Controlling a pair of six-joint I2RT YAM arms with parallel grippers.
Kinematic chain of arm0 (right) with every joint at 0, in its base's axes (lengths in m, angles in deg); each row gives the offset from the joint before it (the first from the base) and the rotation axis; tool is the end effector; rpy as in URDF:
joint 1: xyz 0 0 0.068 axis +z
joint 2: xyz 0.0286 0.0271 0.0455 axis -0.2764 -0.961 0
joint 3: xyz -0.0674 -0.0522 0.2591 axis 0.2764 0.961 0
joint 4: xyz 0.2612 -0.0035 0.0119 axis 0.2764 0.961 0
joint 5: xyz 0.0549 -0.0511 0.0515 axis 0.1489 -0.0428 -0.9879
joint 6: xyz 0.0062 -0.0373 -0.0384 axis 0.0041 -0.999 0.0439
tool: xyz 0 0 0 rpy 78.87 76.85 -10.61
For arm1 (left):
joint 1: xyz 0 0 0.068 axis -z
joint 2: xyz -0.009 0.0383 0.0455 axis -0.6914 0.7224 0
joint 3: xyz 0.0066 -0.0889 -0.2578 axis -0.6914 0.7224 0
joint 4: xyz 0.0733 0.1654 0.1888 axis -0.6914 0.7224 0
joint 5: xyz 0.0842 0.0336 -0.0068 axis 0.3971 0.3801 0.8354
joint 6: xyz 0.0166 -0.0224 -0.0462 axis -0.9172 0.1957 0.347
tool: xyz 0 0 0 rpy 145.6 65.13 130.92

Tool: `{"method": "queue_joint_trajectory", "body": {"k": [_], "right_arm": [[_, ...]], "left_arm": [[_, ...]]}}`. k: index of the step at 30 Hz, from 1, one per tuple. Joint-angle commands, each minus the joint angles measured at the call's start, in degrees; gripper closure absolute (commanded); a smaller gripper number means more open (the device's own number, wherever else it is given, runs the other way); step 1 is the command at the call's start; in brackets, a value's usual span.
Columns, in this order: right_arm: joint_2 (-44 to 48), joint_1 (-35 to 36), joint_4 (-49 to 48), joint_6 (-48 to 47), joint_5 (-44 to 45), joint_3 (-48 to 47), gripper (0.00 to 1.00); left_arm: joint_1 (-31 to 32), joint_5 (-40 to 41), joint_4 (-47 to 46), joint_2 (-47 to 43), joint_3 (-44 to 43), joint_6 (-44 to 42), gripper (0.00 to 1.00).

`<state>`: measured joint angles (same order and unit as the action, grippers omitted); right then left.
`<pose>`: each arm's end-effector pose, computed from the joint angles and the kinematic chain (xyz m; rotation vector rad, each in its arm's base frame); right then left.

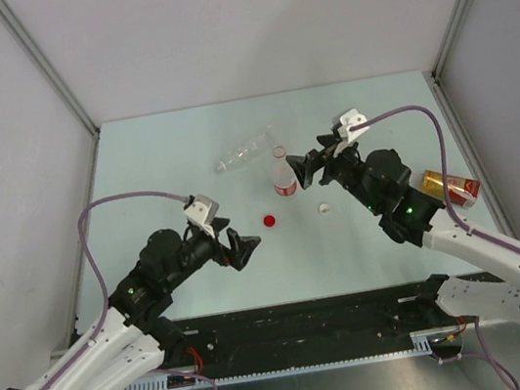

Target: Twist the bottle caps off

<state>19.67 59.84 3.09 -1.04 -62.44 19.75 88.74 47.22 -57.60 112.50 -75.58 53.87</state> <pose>0.1821 0.1652 0.3630 -0.3643 1.4492 0.5243 0.1098 -0.1130 0.2910 0.5703 1.7688 -0.7628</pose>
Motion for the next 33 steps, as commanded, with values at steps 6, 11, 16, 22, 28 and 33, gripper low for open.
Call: {"method": "queue_joint_trajectory", "body": {"k": [6, 11, 16, 22, 28, 33], "right_arm": [[5.9, -5.1, 14.2, 2.9, 3.3, 2.3, 0.09], [6.3, -12.3, 18.4, 6.6, 8.2, 4.6, 0.02], [6.8, -24.1, 19.6, 13.3, 9.4, 7.9, 0.01], [6.2, -35.5, 21.0, 19.5, 12.6, 8.7, 0.01], [5.3, -42.7, 22.5, 23.3, 23.6, 9.2, 0.01], [2.7, -47.3, 24.6, 29.2, 34.2, 9.9, 0.01]], "left_arm": [[0.3, -1.8, -2.2, 10.3, -2.8, 2.6, 0.01], [0.3, -5.4, -3.2, 17.4, -6.2, 3.5, 0.01], [0.8, -8.1, -4.8, 19.9, -6.1, 5.0, 0.01], [1.5, -8.9, -7.6, 18.0, -2.1, 6.7, 0.01], [1.5, -9.1, -8.9, 13.6, 1.5, 6.7, 0.01], [1.5, -9.4, -9.2, 11.2, 3.0, 6.2, 0.01]]}}
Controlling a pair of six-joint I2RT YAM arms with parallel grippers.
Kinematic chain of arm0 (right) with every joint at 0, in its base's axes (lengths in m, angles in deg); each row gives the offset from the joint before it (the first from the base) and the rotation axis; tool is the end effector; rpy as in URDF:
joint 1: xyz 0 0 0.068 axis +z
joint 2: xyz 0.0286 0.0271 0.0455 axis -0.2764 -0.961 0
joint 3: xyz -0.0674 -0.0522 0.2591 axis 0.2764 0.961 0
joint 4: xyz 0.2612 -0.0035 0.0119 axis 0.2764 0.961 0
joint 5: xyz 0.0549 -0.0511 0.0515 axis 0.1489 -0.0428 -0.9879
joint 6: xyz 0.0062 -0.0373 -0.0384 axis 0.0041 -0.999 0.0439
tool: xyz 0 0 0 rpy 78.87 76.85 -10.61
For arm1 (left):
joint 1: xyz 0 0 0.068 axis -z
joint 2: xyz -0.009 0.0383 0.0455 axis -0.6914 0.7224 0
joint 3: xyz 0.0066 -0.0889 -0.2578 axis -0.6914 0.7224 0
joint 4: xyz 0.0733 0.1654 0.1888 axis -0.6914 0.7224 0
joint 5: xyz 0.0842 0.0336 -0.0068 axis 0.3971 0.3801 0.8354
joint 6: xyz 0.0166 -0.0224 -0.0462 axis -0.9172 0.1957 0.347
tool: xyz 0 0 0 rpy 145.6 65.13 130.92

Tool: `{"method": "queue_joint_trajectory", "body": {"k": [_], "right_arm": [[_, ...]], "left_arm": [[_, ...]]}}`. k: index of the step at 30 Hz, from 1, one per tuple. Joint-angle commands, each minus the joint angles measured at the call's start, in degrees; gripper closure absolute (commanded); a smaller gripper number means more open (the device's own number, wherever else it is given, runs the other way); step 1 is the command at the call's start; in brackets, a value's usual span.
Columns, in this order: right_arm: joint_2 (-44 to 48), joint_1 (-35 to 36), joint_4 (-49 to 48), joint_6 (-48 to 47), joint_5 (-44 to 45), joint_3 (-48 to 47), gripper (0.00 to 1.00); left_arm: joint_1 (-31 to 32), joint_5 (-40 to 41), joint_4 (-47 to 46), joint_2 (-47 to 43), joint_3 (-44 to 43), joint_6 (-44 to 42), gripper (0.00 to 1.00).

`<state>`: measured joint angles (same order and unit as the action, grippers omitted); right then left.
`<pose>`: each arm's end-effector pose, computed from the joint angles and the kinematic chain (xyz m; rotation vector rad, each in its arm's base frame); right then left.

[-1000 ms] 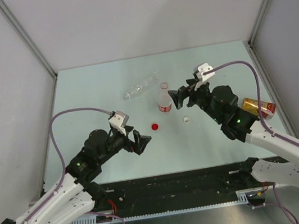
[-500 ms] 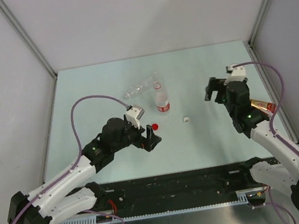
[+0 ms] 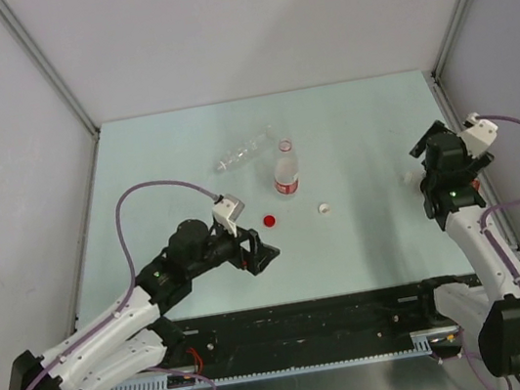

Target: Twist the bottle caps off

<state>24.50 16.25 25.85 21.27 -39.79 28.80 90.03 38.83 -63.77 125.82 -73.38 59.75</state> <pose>0.2156 -0.0189 0.2839 0.7798 1.7163 -0.2633 0.1305 -0.1473 0.2520 0.6453 1.9645 -0.9242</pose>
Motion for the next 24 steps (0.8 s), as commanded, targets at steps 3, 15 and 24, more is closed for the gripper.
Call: {"method": "queue_joint_trajectory", "body": {"k": [3, 15, 24], "right_arm": [[-5.4, -11.0, 5.2, 13.6, 10.1, 0.9, 0.01], [-18.2, -26.7, 6.1, 22.4, -0.3, 0.8, 0.09], [-24.8, -26.3, -1.4, 18.2, -9.8, 0.6, 0.22]], "left_arm": [[0.3, -1.8, -3.0, -2.9, 1.2, 0.3, 0.0], [0.3, -3.9, -2.9, -9.4, 4.9, 2.6, 0.01], [0.3, -4.5, -2.9, -13.2, 6.5, 4.4, 0.03]]}}
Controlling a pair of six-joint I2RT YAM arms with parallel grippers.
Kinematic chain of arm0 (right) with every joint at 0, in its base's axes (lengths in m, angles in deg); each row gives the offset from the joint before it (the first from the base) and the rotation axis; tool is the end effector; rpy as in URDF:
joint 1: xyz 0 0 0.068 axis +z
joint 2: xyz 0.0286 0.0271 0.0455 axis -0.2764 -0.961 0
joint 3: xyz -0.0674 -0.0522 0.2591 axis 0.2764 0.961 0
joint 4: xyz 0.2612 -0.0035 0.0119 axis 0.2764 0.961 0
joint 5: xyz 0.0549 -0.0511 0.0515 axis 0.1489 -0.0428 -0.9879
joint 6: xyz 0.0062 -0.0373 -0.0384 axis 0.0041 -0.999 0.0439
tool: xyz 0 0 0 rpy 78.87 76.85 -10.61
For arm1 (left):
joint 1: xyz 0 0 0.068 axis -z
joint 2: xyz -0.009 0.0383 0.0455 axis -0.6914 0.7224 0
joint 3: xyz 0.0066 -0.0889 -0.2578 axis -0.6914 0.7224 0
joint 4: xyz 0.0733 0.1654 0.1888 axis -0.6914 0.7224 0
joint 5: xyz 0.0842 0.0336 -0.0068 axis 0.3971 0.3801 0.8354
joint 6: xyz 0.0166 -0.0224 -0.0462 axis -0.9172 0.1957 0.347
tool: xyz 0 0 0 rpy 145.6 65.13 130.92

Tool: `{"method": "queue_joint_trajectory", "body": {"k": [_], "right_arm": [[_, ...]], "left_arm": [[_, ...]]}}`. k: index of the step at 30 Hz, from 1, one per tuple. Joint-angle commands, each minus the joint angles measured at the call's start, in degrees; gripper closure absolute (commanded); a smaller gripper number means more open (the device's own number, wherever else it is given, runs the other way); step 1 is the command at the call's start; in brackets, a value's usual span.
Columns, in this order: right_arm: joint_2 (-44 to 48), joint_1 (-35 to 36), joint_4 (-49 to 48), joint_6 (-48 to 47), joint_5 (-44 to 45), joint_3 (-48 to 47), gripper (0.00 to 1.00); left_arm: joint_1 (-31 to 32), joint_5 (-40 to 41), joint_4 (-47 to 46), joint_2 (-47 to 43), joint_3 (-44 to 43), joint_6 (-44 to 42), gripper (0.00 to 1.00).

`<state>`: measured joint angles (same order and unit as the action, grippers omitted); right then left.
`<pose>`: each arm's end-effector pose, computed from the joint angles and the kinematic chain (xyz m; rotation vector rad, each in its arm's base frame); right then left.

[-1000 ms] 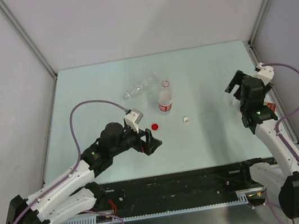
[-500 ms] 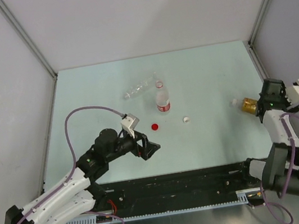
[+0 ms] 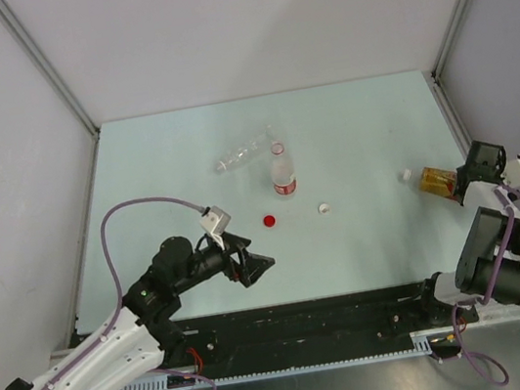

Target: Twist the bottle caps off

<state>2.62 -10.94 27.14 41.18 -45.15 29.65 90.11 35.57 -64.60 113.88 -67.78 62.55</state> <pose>0.2258 -0.1339 0.1913 1.5313 1.6885 -0.4154 0.1063 -0.1252 0.2523 0.6260 1.8541 -1.0464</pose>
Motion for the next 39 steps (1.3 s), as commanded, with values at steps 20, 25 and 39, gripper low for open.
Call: {"method": "queue_joint_trajectory", "body": {"k": [20, 25, 39], "right_arm": [[-3.5, 27.6, -1.3, -15.1, 5.8, -3.1, 0.24], [-1.2, 35.6, 1.4, -17.1, 6.9, -3.2, 0.22], [11.5, 39.4, 4.0, -25.6, -13.4, -3.4, 0.15]], "left_arm": [[0.2, -1.9, -2.2, 0.4, 0.0, 1.7, 0.08], [0.2, -2.2, -2.2, 2.3, -1.4, 1.4, 0.08], [0.2, -1.5, -2.1, 5.1, -1.7, 1.2, 0.08]]}}
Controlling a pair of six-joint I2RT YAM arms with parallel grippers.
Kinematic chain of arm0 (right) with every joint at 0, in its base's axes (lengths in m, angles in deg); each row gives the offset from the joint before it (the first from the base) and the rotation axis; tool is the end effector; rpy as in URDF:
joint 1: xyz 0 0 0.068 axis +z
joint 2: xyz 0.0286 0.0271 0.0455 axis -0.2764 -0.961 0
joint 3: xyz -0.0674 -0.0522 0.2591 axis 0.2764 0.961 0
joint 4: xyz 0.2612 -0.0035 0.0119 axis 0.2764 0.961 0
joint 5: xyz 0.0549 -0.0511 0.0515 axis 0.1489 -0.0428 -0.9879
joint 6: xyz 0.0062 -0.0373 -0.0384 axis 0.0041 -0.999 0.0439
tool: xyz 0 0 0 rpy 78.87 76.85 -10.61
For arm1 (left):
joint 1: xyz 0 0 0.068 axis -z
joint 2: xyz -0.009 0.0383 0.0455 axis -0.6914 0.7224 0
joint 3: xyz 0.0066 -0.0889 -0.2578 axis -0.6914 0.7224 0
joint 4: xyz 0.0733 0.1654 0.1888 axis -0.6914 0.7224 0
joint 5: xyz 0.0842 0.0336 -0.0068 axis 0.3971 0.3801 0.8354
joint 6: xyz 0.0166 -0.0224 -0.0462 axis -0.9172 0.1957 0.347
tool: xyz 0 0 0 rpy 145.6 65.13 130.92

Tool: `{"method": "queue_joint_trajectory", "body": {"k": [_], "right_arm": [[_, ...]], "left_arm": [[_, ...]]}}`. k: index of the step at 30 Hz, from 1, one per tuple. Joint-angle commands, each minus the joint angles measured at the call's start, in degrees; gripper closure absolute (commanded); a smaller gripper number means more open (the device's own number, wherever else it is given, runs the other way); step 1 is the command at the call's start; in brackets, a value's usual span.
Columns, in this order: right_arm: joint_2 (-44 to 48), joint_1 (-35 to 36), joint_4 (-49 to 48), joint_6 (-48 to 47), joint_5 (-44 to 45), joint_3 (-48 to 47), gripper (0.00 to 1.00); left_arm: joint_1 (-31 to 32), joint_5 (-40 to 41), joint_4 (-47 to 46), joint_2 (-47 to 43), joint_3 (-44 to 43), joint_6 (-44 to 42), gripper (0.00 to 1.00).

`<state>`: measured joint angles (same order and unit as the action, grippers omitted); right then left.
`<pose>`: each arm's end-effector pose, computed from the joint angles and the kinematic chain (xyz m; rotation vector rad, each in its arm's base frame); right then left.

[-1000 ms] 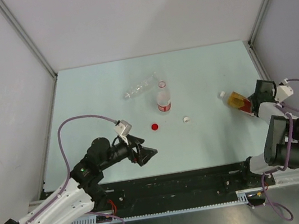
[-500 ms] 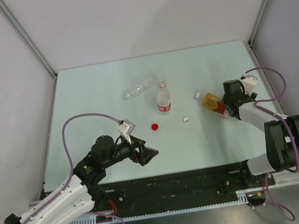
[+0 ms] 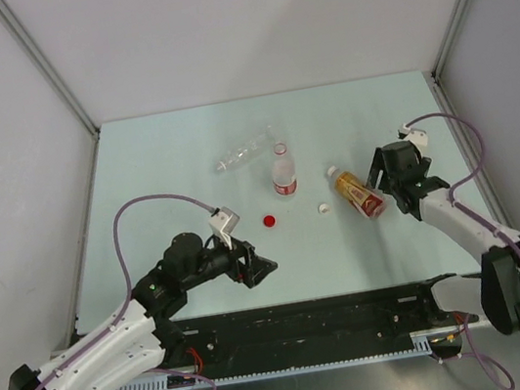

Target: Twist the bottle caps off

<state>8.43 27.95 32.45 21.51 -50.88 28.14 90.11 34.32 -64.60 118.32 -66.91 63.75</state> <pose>0.2488 0.0385 0.2154 0.4667 2.2089 -0.1115 0.1122 -0.1325 0.2355 0.6354 1.9607 -1.0511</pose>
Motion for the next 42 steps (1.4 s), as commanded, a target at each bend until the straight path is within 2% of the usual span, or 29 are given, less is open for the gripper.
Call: {"method": "queue_joint_trajectory", "body": {"k": [1, 6, 15, 25, 34, 42], "right_arm": [[7.1, 0.5, -1.9, -7.7, -9.4, -1.9, 0.13], [11.3, 0.5, -4.7, -13.3, -16.8, -1.8, 0.02], [4.0, 1.8, -6.3, -15.3, -25.6, -2.1, 0.01], [-5.3, 13.9, -4.4, -18.9, -15.8, -5.3, 0.01], [-13.8, 17.5, -0.1, -18.8, -2.9, -10.2, 0.01], [-15.3, 16.8, -1.2, -17.8, -1.5, -11.0, 0.04]], "left_arm": [[0.2, -0.3, -2.1, 0.9, -2.7, 0.1, 0.08], [0.2, 0.2, -2.1, 1.9, -2.7, 0.2, 0.07], [0.2, 0.4, -2.1, 4.2, -2.8, 0.2, 0.07], [0.3, 1.8, -2.5, 6.3, -2.8, -0.1, 0.07], [0.3, 1.0, -3.0, 8.9, -3.6, -0.3, 0.06], [0.2, 0.7, -3.1, 10.1, -4.2, -0.9, 0.06]]}}
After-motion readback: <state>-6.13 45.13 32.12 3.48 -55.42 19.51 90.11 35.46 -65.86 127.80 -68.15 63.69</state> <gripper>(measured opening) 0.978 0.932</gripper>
